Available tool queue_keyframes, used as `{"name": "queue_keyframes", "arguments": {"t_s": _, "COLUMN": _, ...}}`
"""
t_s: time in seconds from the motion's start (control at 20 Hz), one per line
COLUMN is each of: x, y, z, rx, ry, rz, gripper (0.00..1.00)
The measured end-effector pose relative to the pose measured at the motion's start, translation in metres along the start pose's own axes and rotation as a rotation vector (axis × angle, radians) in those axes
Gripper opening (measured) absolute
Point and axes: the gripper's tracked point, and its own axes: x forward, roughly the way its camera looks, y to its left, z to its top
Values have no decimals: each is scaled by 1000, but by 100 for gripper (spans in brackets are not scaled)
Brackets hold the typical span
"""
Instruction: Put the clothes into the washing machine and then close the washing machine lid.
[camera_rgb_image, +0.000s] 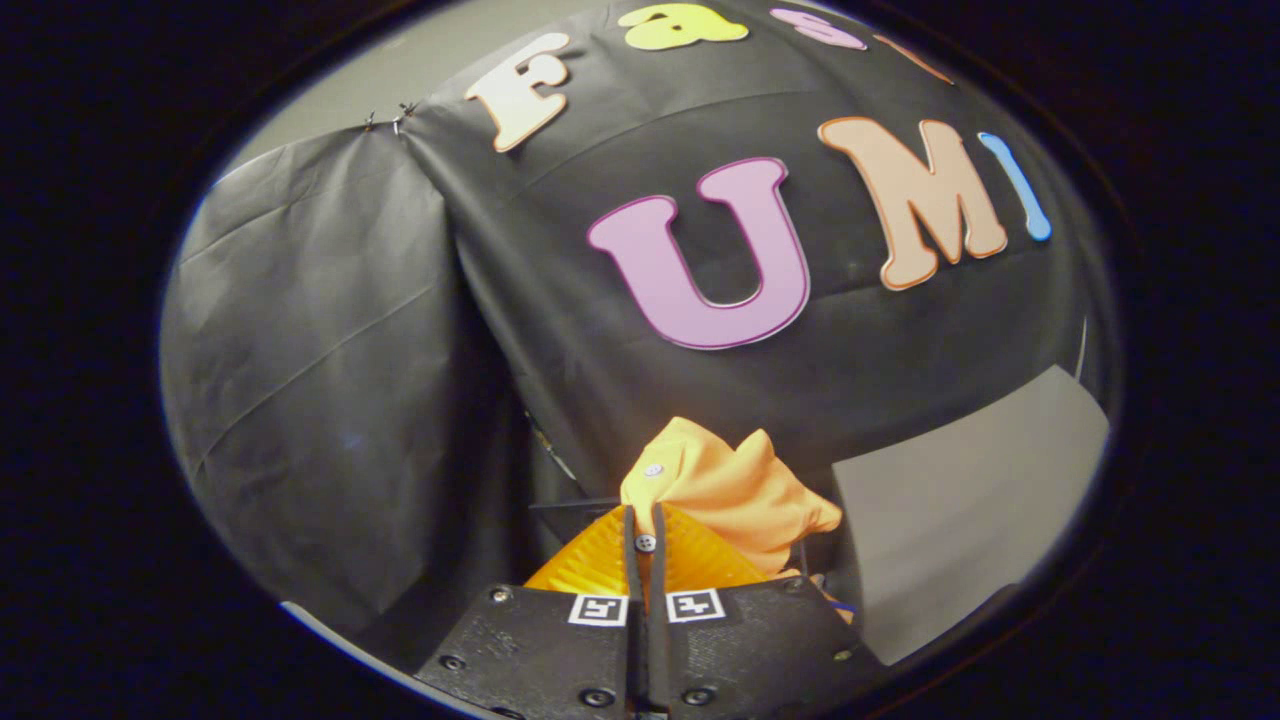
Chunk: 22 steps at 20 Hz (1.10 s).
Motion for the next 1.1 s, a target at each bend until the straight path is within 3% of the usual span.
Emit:
{"name": "queue_keyframes", "arguments": {"t_s": 0.4, "x": 23, "y": 48, "z": -44, "rx": -14, "ry": 64, "rz": 87, "gripper": 0}}
{"name": "queue_keyframes", "arguments": {"t_s": 0.75, "x": 57, "y": 47, "z": -91, "rx": -18, "ry": 137, "rz": 83, "gripper": 0}}
{"name": "queue_keyframes", "arguments": {"t_s": 1.1, "x": 81, "y": 48, "z": -126, "rx": -40, "ry": 223, "rz": 13, "gripper": 0}}
